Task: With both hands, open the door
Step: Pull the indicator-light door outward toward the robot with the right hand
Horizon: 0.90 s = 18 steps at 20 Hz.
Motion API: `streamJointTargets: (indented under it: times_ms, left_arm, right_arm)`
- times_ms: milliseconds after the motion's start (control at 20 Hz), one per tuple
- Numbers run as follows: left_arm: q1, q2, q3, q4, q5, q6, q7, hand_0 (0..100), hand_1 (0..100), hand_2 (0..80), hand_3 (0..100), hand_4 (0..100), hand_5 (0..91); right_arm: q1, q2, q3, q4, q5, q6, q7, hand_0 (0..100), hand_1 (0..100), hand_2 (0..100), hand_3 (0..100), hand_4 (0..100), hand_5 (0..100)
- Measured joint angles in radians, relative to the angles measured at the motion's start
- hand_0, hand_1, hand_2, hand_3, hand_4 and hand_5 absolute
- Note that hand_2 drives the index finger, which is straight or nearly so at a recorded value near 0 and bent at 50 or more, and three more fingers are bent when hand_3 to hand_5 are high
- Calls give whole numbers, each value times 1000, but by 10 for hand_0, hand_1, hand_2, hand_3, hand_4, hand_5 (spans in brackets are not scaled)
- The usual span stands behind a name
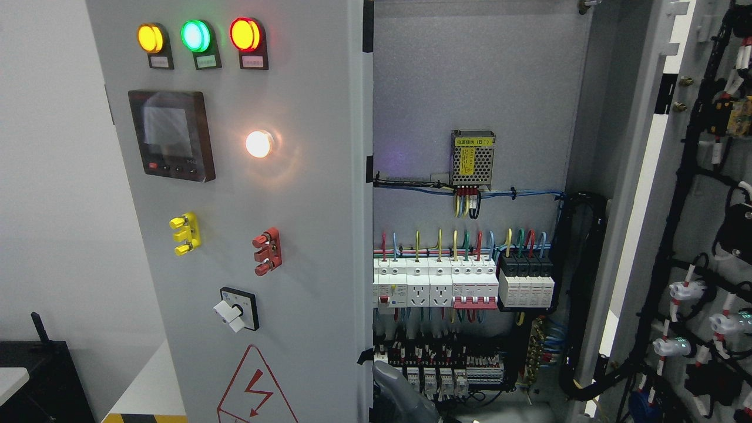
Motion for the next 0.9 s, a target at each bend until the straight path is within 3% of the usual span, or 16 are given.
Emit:
streamJointTargets:
  times_ms: [902]
  left_arm:
    - [0, 0, 0, 0, 0, 0, 0, 0, 0, 0, 0, 31, 0]
  right_arm:
    - [27, 5, 97, -85, -32, -3, 8, 107, 0, 0, 0, 0, 0]
